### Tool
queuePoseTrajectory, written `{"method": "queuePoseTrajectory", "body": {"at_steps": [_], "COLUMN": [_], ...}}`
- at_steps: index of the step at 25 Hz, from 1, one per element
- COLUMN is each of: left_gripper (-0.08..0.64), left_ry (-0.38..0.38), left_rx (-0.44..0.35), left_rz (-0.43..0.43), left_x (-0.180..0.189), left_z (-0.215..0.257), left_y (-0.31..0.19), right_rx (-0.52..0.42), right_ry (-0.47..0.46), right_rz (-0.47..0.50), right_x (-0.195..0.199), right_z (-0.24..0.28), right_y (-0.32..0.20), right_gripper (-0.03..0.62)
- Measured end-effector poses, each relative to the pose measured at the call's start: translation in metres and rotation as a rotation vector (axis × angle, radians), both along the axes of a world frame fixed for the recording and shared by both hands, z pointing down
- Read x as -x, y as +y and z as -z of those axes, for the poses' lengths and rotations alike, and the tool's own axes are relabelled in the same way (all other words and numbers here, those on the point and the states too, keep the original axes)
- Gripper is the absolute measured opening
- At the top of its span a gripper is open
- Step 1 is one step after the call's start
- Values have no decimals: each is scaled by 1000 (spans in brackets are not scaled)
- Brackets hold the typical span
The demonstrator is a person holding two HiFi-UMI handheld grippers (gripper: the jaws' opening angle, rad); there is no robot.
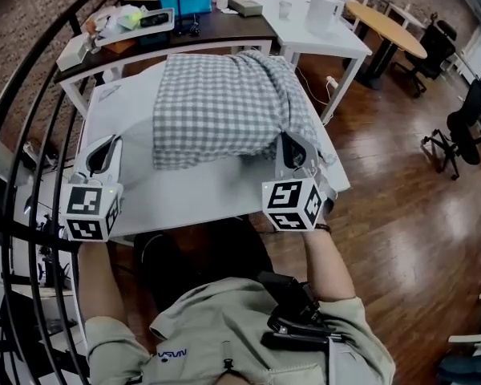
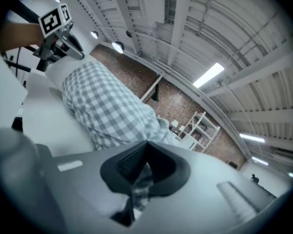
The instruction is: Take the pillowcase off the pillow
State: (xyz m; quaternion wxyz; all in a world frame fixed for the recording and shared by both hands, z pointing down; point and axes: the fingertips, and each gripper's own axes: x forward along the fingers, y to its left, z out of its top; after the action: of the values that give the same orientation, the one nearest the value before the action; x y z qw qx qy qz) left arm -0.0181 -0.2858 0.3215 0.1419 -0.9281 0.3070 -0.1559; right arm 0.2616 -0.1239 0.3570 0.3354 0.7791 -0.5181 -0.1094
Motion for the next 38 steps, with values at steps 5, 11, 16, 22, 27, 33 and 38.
{"method": "queuePoseTrajectory", "body": {"at_steps": [5,11,16,22,27,33,38], "left_gripper": [17,17,17,129,129,156,221], "left_ry": [65,28,-7,-16,54,-86,-100], "left_rx": [46,119,183,34,-19,-19,93], "left_rz": [19,31,12,-69,-91,-120,-84], "left_x": [24,21,13,6,-20,-89,-125], "left_z": [10,-30,-66,-5,39,38,30], "left_y": [-13,-9,5,45,44,7,-51], "right_rx": [31,121,177,110,-6,-107,-62], "right_ry": [31,-76,-159,-325,-337,-305,-330], "right_rz": [-93,-129,-93,40,164,260,282], "right_x": [-56,-81,-77,-68,-48,-56,-77], "right_z": [3,-43,-75,-43,14,79,103], "right_y": [27,27,29,46,32,-30,-102], "right_gripper": [5,5,6,78,95,95,109]}}
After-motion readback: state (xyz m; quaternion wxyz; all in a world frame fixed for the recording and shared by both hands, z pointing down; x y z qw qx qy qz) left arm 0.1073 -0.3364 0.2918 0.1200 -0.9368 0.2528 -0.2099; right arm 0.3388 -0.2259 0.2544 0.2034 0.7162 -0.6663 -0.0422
